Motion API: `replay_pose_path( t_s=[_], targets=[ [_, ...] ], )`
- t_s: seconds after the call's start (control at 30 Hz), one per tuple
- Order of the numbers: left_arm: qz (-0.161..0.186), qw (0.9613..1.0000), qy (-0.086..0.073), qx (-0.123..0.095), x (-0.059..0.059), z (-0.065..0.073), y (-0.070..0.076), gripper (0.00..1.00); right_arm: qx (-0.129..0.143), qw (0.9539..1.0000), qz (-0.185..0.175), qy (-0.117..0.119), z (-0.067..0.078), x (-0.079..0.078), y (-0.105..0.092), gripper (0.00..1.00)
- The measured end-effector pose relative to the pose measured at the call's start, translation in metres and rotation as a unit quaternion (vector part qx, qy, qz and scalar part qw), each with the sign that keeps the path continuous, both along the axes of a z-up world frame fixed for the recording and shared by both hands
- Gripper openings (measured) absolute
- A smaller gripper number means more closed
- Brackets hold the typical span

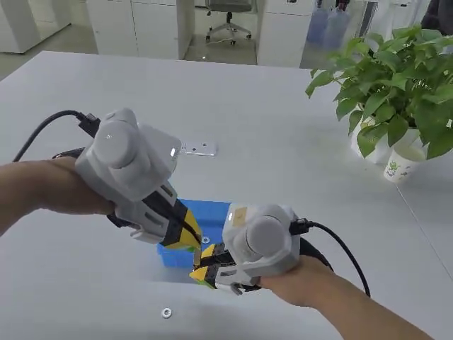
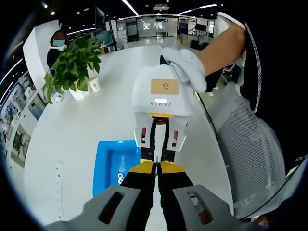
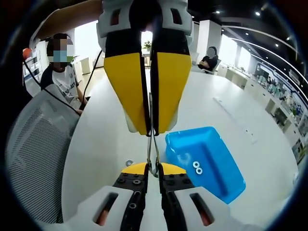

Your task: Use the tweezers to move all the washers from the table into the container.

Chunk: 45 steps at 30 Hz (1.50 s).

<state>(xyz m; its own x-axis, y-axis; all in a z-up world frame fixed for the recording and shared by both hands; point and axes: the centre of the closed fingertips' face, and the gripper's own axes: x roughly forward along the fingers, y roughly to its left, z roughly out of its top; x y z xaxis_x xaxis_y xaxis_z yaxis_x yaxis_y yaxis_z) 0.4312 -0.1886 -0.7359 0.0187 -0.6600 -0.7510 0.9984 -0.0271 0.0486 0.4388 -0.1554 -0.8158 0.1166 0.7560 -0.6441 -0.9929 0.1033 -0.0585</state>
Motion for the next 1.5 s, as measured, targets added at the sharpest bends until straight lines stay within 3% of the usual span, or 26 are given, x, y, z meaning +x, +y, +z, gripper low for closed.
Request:
replay_pose_path(
  t_s=[0.4,0.77,1.5],
  targets=[
    [0.003,0.9999,-0.012,-0.002,0.016,0.011,-0.003,0.05,0.003,0.9999,-0.008,-0.01,0.012,0.018,-0.003,0.11],
    [0.004,0.9997,-0.024,-0.008,0.034,0.012,-0.008,0.05,0.003,0.9997,-0.013,-0.022,0.013,0.039,-0.009,0.11],
    [0.012,0.9995,-0.029,-0.004,0.065,-0.015,-0.013,0.05,-0.008,0.9997,-0.018,-0.017,-0.015,0.07,-0.016,0.11]
  ],
)
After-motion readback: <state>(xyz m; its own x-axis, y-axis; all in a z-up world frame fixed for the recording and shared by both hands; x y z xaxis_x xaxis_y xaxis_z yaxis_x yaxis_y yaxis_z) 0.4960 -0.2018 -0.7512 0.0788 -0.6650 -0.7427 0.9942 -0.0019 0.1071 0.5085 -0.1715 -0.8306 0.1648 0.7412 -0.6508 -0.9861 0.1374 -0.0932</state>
